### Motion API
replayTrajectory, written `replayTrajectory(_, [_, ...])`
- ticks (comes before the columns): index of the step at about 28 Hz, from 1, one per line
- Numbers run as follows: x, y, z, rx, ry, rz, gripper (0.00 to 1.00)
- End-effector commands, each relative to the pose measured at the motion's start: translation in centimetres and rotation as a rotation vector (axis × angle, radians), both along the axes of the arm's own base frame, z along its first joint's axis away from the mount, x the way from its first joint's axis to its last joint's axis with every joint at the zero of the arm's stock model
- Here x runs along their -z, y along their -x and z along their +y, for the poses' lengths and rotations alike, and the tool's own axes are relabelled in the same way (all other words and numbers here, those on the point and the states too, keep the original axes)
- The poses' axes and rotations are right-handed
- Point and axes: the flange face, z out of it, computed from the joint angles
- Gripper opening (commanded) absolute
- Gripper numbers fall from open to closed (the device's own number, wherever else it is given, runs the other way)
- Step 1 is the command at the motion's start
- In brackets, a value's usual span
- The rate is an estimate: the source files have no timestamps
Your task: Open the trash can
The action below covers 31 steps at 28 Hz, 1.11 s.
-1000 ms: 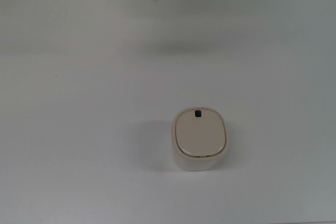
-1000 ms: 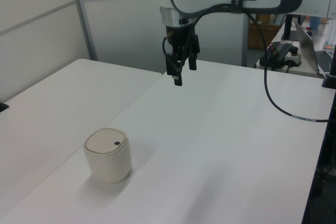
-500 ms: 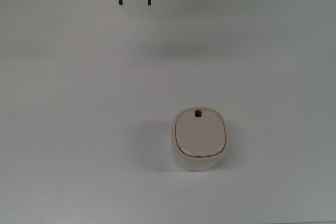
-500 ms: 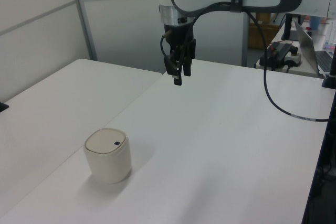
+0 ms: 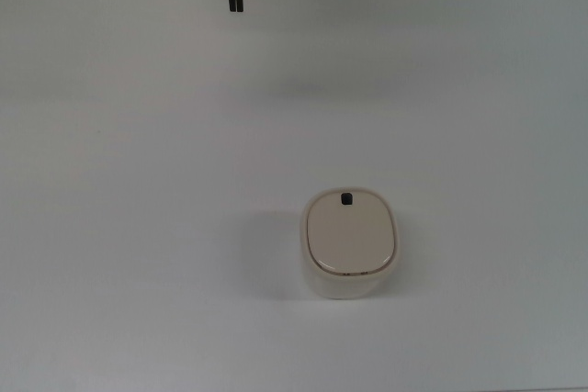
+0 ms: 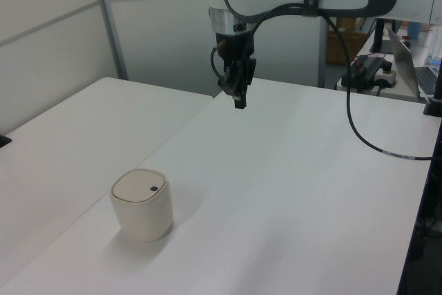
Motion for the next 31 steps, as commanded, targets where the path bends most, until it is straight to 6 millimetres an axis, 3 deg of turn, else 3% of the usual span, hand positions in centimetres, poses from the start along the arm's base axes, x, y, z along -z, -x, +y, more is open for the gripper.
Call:
replayTrajectory(1, [0.5, -0.4, 0.0, 0.003, -0.019, -0.018, 0.00])
replayTrajectory(7, [2.4, -2.5, 0.9, -0.011, -0.015, -0.058, 0.00])
replayTrajectory(21, [8.8, -7.7, 6.3, -0.075, -0.035, -0.161, 0.00])
replayTrajectory(25, [9.5, -8.9, 7.1, -0.083, -0.044, -0.220, 0.00])
replayTrajectory(31, [12.2, -10.4, 8.3, -0.097, -0.056, -0.251, 0.00])
